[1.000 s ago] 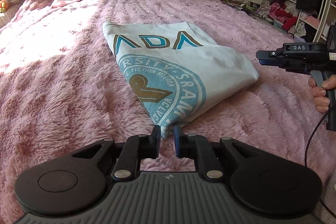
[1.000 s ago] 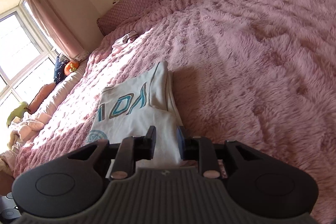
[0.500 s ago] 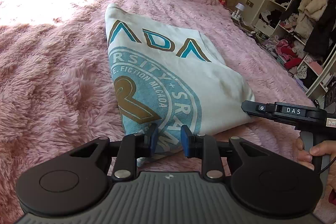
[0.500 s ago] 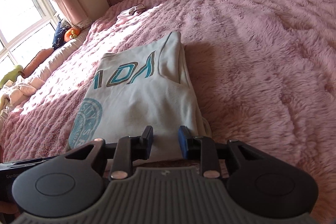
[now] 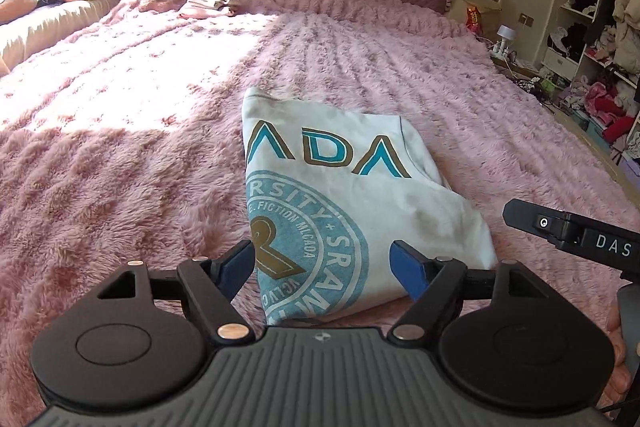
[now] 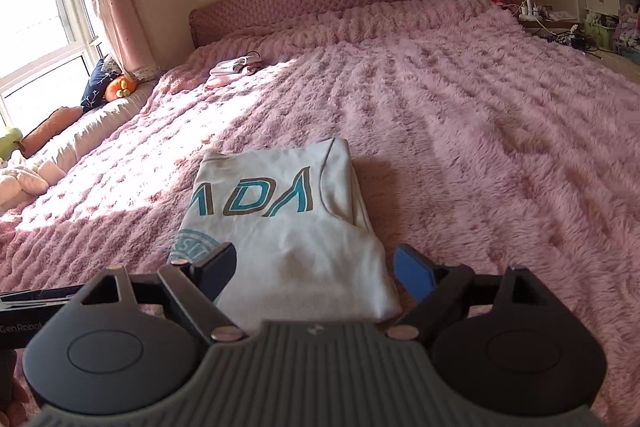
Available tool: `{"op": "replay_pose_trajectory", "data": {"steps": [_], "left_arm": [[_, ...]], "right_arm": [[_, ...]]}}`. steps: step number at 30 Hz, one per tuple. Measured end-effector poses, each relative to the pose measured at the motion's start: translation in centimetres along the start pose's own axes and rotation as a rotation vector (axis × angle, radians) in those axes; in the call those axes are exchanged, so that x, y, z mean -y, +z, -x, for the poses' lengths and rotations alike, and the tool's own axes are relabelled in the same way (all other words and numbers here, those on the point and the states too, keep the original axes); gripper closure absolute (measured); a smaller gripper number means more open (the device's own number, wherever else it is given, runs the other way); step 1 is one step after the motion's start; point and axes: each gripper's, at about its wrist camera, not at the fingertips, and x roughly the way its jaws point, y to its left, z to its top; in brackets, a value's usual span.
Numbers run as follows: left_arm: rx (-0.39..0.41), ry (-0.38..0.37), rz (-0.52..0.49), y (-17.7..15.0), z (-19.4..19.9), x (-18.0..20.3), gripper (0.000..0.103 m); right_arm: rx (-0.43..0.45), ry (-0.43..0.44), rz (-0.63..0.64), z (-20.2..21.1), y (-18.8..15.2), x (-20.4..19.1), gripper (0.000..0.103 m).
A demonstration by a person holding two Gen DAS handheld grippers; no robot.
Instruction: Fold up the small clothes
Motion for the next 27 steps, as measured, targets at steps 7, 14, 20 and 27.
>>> {"op": "replay_pose_trajectory", "data": {"steps": [7, 14, 20, 27], "left_arm": [[-0.015, 0.05, 0.014, -0.5, 3.5, 1.9, 0.013], [-0.061, 0.109, 0.07, -1.9, 5.3, 1.6, 0.012], [-0.09, 0.144, 0.094, -2.6, 6.1, 1.3, 0.013], [-0.116, 0.15, 0.102, -3.0, 6.0, 0.8, 0.014]], "right_arm": [[0.018, -0.183, 0.12, 6.2, -1.2, -5.2, 0.021], [-0.051, -0.276, 0.136, 8.7, -2.5, -7.0, 0.021], [-0.1, -0.281, 0.136, 9.0, -2.8, -7.9, 0.021], [-0.137, -0.268, 0.13, 8.6, -3.1, -8.3, 0.021]]}}
